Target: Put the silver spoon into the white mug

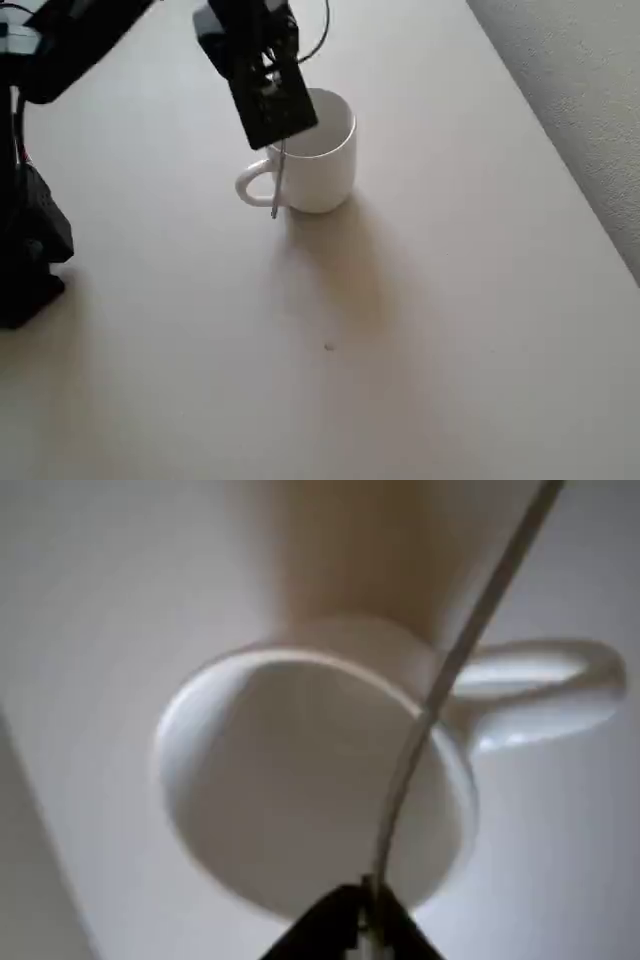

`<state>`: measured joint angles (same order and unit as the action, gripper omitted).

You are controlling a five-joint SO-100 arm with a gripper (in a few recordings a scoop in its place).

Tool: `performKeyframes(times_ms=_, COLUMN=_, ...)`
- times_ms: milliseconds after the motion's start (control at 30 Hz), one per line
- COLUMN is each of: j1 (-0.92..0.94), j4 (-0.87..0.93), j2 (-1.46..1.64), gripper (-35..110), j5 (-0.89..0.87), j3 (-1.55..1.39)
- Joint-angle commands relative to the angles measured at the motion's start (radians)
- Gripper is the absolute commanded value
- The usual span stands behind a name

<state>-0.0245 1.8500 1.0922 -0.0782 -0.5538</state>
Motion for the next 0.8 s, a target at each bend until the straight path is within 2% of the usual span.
performKeyframes(times_ms=0, j1=0.009, j4=-0.005, j2=-0.037, gripper=-2, j5=-0.014, j3=0.02)
performKeyframes(times_ms=500, j1=0.026, j4=-0.008, j2=-0.13, gripper=-1, j5=0.003, j3=0.034)
performKeyframes(times_ms=633, j1=0.029, j4=-0.006, j2=-0.106, gripper=15, j5=0.005, j3=0.034)
performKeyframes(times_ms=767, j1=0.028, j4=-0.003, j2=-0.074, gripper=16, j5=0.015, j3=0.034)
